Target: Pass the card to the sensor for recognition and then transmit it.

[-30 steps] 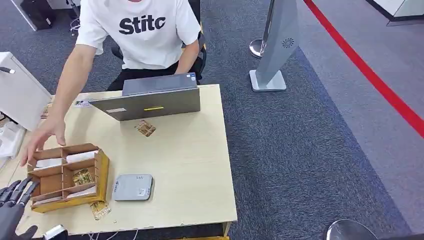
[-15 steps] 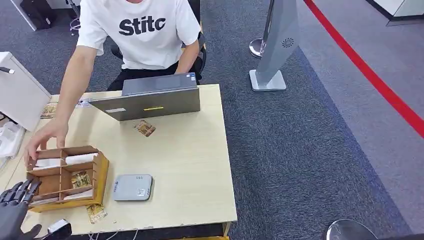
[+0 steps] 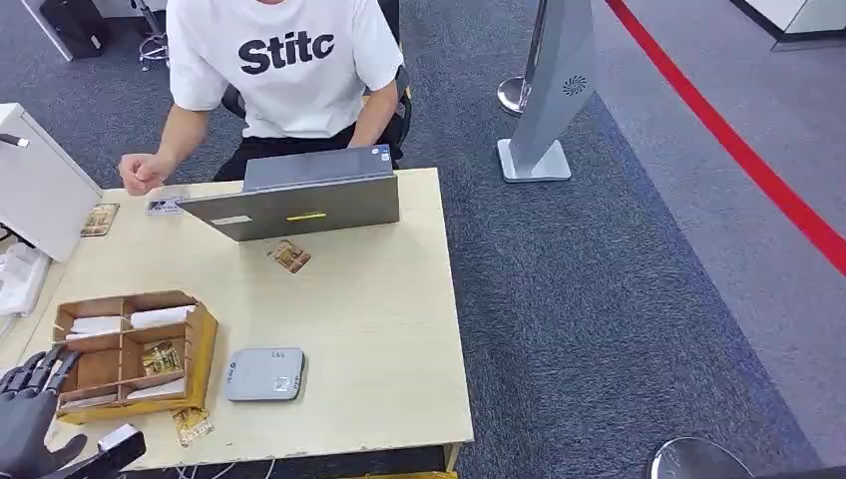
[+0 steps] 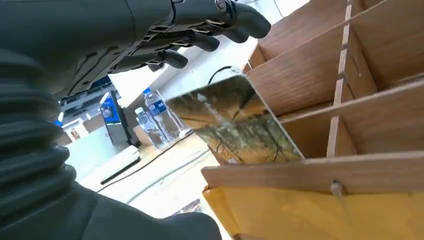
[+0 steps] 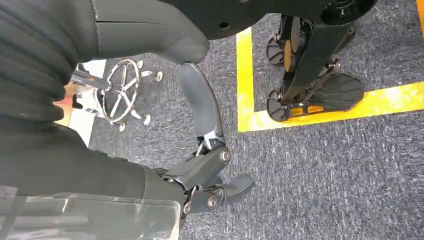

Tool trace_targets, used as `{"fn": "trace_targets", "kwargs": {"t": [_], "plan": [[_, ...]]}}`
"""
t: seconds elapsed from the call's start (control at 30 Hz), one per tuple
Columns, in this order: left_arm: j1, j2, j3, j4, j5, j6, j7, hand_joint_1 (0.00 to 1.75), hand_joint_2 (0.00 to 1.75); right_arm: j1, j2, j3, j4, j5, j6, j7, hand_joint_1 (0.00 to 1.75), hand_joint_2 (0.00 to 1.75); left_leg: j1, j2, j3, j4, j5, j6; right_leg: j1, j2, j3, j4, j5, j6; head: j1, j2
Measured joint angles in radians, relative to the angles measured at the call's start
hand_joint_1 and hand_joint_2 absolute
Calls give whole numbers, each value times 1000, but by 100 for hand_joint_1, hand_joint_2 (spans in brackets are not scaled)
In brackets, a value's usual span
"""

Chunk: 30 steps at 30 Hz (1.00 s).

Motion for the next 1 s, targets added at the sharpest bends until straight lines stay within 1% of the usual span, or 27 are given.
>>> {"fn": "trace_targets", "kwargs": {"t": [0.43, 0.47, 0.5, 0.53, 1.0], "plan": [[-39, -2, 0, 0, -5, -5, -8, 0, 175, -2, -6, 0, 3, 1, -2, 3, 0, 175, 0, 0, 0, 0, 0, 0, 0, 0, 0, 0, 0, 0, 0, 0], [-40, -4, 0, 0, -5, -6, -8, 9, 175, -2, -6, 0, 3, 1, -2, 3, 0, 175, 0, 0, 0, 0, 0, 0, 0, 0, 0, 0, 0, 0, 0, 0], [-41, -5, 0, 0, -5, -6, -8, 159, 175, -3, -7, 0, 4, 1, -2, 3, 0, 175, 0, 0, 0, 0, 0, 0, 0, 0, 0, 0, 0, 0, 0, 0], [-41, -5, 0, 0, -6, -6, -8, 175, 175, -3, -7, 0, 5, 1, -2, 3, 0, 175, 0, 0, 0, 0, 0, 0, 0, 0, 0, 0, 0, 0, 0, 0], [-40, -5, 0, -1, -3, -6, -9, 175, 175, -3, -7, 0, 7, 1, -2, 5, 0, 175, 0, 0, 0, 0, 0, 0, 0, 0, 0, 0, 0, 0, 0, 0]]}}
